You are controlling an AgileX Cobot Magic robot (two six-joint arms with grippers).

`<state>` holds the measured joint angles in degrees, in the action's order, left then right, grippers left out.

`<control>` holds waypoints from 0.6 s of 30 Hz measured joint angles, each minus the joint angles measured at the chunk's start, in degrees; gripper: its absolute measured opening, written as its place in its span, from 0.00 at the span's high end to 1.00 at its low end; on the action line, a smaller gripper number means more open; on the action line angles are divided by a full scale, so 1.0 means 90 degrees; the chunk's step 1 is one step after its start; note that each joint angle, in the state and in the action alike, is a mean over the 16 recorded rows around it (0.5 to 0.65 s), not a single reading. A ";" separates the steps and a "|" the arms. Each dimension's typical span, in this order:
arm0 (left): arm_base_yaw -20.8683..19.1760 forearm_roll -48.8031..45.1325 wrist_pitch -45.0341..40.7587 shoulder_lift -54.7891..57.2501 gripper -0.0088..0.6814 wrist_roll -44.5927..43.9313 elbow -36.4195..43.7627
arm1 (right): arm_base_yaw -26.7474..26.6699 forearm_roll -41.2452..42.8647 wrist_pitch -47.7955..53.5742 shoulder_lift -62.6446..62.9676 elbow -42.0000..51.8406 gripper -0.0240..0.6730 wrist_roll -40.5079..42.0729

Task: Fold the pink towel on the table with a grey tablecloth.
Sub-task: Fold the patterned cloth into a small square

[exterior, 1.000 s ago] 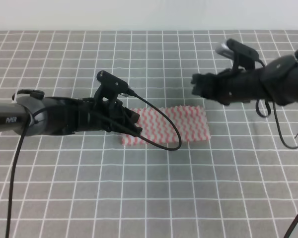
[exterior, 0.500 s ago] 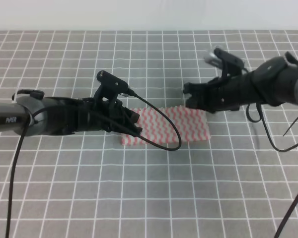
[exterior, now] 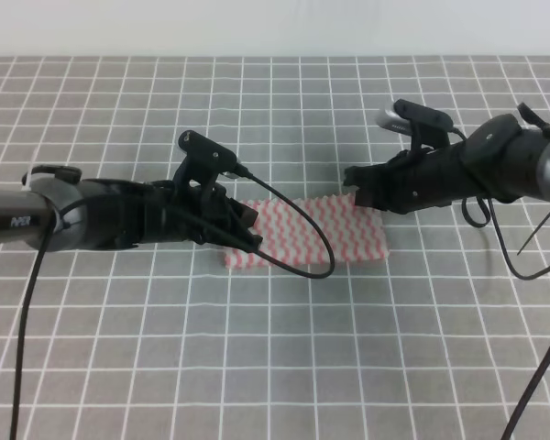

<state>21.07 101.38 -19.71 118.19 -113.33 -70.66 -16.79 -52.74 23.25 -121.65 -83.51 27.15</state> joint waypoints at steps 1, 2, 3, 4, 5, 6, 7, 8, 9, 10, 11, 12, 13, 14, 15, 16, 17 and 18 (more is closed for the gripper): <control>0.0000 -0.0013 0.0002 -0.0011 0.92 -0.0026 -0.0006 | 0.0008 0.0035 -0.0006 0.0026 0.0000 0.99 -0.0001; 0.0000 -0.0018 -0.0003 -0.0042 0.92 -0.0046 -0.0012 | 0.0015 0.0066 -0.0010 0.0051 -0.0001 0.99 -0.0002; 0.0000 -0.0026 -0.0009 -0.0085 0.92 -0.0060 -0.0018 | 0.0023 0.0103 -0.0009 0.0085 -0.0001 0.99 -0.0004; 0.0000 -0.0039 -0.0008 -0.0123 0.92 -0.0075 -0.0024 | 0.0031 0.0141 0.0001 0.0127 -0.0001 0.99 -0.0005; 0.0000 -0.0071 -0.0010 -0.0176 0.92 -0.0057 -0.0030 | 0.0038 0.0195 0.0021 0.0187 0.0000 0.99 -0.0005; 0.0000 -0.0122 -0.0011 -0.0223 0.92 -0.0017 -0.0036 | 0.0042 0.0260 0.0052 0.0250 0.0000 0.99 -0.0007; 0.0000 -0.0176 -0.0009 -0.0278 0.92 0.0027 -0.0042 | 0.0044 0.0321 0.0093 0.0322 0.0000 0.99 -0.0024; 0.0000 -0.0274 -0.0018 -0.0360 0.92 0.0150 -0.0045 | 0.0041 0.0429 0.0152 0.0399 0.0001 0.99 -0.0081; 0.0000 -0.0418 -0.0018 -0.0442 0.92 0.0254 -0.0050 | 0.0040 0.0529 0.0210 0.0473 0.0001 0.99 -0.0134; 0.0000 -0.0584 -0.0051 -0.0534 0.92 0.0454 -0.0053 | 0.0034 0.0675 0.0280 0.0552 0.0001 0.99 -0.0230; 0.0000 -0.0783 -0.0100 -0.0621 0.93 0.0690 -0.0056 | 0.0020 0.0835 0.0349 0.0634 0.0002 0.99 -0.0321; 0.0000 -0.0993 -0.0161 -0.0707 0.93 0.0961 -0.0059 | -0.0005 0.1002 0.0421 0.0723 0.0002 0.99 -0.0422; 0.0000 -0.1214 -0.0233 -0.0792 0.94 0.1252 -0.0059 | -0.0032 0.1167 0.0495 0.0808 0.0002 0.99 -0.0533; 0.0000 -0.1440 -0.0309 -0.0871 0.94 0.1552 -0.0058 | -0.0065 0.1336 0.0569 0.0891 0.0003 0.99 -0.0651; 0.0000 -0.1668 -0.0385 -0.0955 0.95 0.1856 -0.0057 | -0.0102 0.1504 0.0638 0.0968 0.0003 0.99 -0.0776; 0.0000 -0.1897 -0.0461 -0.1020 0.95 0.2162 -0.0055 | -0.0143 0.1667 0.0705 0.1043 0.0003 0.99 -0.0901; 0.0000 -0.2116 -0.0541 -0.1090 0.96 0.2471 -0.0054 | -0.0185 0.1829 0.0774 0.1097 0.0003 0.99 -0.1026; 0.0000 -0.2344 -0.0614 -0.1137 0.96 0.2775 -0.0052 | -0.0227 0.1978 0.0843 0.1151 0.0003 0.99 -0.1150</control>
<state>21.07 80.29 -25.24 107.96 -88.35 -71.12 -18.83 -34.94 30.83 -111.29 -83.48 16.80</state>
